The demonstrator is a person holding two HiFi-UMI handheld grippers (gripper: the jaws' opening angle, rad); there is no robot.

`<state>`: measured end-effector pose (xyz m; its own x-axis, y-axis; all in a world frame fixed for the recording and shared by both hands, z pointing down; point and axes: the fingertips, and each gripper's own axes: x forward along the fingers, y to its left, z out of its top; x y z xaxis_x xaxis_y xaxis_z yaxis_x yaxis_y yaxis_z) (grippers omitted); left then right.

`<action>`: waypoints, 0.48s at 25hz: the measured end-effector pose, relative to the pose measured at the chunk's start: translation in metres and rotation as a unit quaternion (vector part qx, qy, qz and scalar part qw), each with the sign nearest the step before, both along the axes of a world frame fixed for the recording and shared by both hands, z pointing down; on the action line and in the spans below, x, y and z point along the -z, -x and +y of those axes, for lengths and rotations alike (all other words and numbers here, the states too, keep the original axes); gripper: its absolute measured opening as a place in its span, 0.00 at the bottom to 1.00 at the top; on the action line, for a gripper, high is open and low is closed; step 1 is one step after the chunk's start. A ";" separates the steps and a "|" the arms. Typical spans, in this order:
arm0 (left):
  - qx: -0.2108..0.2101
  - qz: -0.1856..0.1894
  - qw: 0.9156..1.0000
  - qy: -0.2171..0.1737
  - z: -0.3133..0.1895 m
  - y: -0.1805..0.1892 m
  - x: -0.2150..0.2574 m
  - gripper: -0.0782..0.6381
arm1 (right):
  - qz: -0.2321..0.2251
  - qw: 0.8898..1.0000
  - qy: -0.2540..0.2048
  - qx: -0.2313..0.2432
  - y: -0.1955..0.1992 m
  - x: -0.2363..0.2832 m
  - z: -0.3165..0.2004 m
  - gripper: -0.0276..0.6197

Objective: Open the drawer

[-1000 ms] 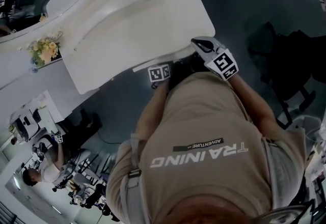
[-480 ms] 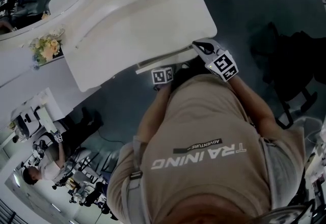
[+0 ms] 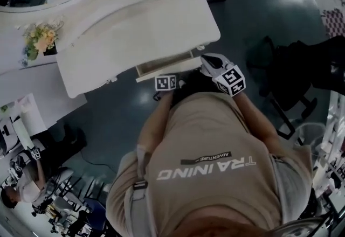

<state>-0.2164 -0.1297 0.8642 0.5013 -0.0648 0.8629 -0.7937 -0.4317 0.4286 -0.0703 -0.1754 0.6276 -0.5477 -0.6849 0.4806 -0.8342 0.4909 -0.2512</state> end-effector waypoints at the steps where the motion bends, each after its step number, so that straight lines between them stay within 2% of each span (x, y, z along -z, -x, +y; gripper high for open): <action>1: 0.000 0.003 1.000 -0.001 0.004 -0.001 0.000 0.30 | -0.001 1.000 0.003 -0.010 0.000 0.001 0.006 0.05; 5: 0.013 0.020 0.999 -0.027 0.002 -0.001 0.004 0.30 | -0.016 0.999 0.011 -0.043 0.007 0.005 0.030 0.05; 9: 0.019 0.024 0.998 -0.051 0.012 0.002 0.004 0.30 | -0.009 0.999 0.015 -0.032 0.012 0.004 0.071 0.05; 12: 0.024 0.015 0.999 -0.046 0.023 0.002 0.002 0.30 | -0.004 0.999 0.022 -0.034 0.003 0.000 0.092 0.05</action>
<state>-0.2182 -0.1066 0.8620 0.5219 -0.1670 0.8365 -0.8012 -0.4326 0.4135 -0.0728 -0.0829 0.6272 -0.5049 -0.6987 0.5068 -0.8629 0.4225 -0.2772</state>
